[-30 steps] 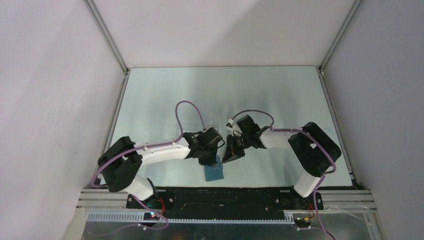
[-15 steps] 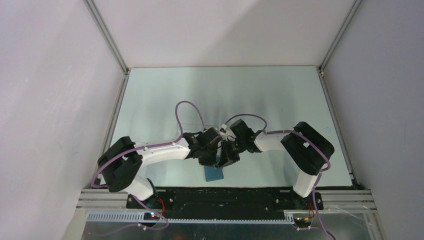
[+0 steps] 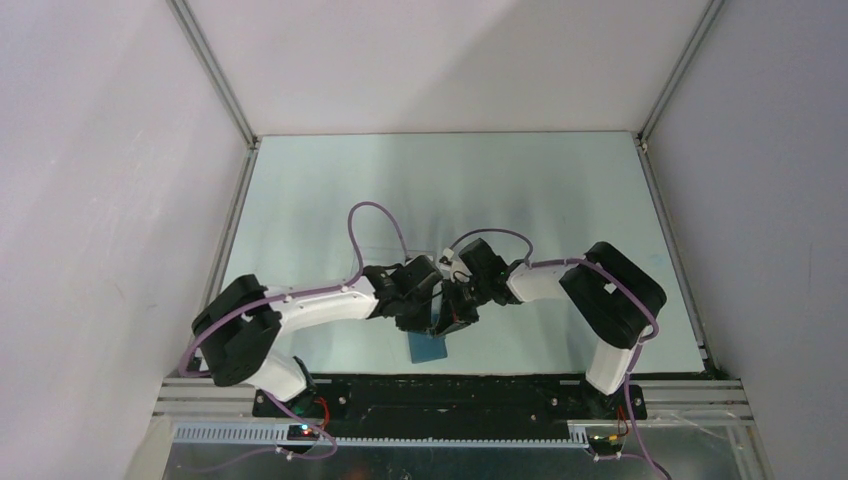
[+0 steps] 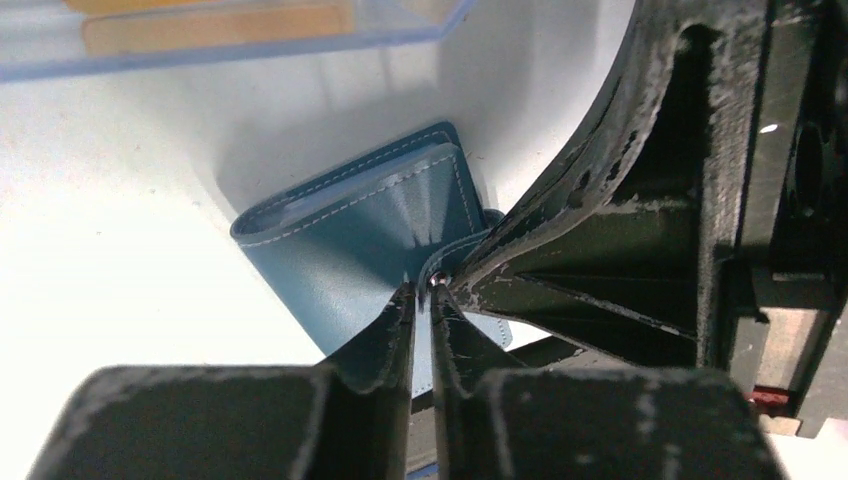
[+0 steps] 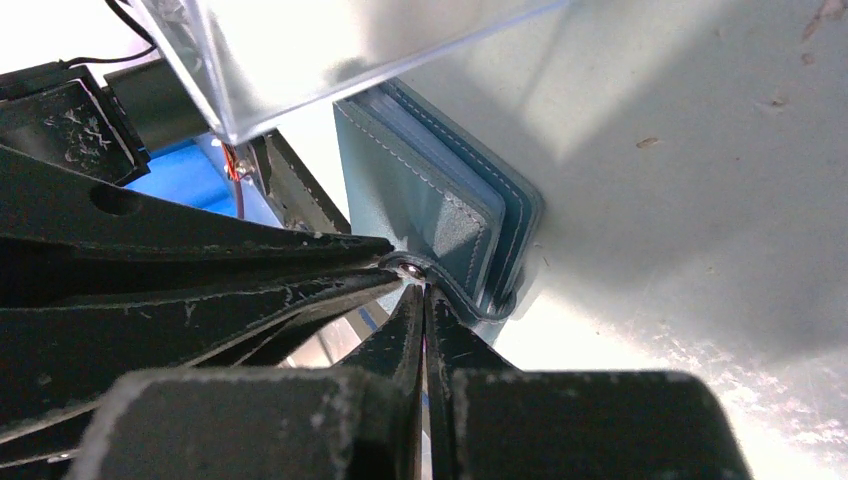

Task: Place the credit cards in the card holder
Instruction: Close the card holder at the center of the board.

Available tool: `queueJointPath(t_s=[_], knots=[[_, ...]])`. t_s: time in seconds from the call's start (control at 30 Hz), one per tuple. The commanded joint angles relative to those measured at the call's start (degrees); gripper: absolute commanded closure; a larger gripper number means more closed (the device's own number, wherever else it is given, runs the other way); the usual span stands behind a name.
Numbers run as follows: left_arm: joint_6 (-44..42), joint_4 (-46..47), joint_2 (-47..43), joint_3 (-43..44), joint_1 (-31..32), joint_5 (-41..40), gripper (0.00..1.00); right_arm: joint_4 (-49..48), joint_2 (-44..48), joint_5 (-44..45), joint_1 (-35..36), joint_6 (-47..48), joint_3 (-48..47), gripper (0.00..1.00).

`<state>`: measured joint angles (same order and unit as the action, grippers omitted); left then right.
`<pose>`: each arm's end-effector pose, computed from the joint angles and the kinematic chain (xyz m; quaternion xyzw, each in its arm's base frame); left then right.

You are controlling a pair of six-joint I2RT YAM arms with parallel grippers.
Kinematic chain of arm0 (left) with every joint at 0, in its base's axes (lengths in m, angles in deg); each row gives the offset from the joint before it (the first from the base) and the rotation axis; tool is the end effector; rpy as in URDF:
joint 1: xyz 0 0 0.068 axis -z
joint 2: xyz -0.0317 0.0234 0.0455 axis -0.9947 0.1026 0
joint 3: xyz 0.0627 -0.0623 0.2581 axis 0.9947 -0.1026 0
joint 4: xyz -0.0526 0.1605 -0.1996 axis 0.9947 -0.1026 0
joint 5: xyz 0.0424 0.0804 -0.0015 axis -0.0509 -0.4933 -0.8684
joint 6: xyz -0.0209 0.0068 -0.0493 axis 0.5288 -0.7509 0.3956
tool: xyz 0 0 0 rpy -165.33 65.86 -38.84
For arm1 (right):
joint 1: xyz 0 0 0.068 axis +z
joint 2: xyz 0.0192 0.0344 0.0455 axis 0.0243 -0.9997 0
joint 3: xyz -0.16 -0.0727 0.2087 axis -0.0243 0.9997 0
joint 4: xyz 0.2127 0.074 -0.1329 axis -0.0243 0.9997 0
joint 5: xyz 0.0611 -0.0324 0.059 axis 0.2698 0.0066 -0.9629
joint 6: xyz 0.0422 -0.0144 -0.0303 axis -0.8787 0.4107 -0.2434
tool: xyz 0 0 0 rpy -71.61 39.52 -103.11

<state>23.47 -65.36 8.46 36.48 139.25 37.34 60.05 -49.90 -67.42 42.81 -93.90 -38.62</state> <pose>0.1575 -0.2263 0.1723 0.0534 0.9786 -0.1580 0.1205 0.2103 0.2378 0.1164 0.1535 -0.8855 -0.4382 0.0165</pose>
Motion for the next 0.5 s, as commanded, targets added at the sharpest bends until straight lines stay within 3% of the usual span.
queueJointPath(t_s=[0.0,0.27,0.47], knots=[[-0.21,-0.52,-4.71,-0.69,-0.75,-0.91,0.8,5.14,-3.45,9.58,0.85,2.13,0.39,1.0],[1.25,-0.36,-10.56,-4.87,-4.48,2.5,0.49,6.02,-4.45,10.31,1.17,1.96,0.44,1.0],[4.01,7.09,-11.78,-11.09,-5.99,8.68,0.4,6.46,-4.79,10.28,1.32,2.14,0.39,1.0]])
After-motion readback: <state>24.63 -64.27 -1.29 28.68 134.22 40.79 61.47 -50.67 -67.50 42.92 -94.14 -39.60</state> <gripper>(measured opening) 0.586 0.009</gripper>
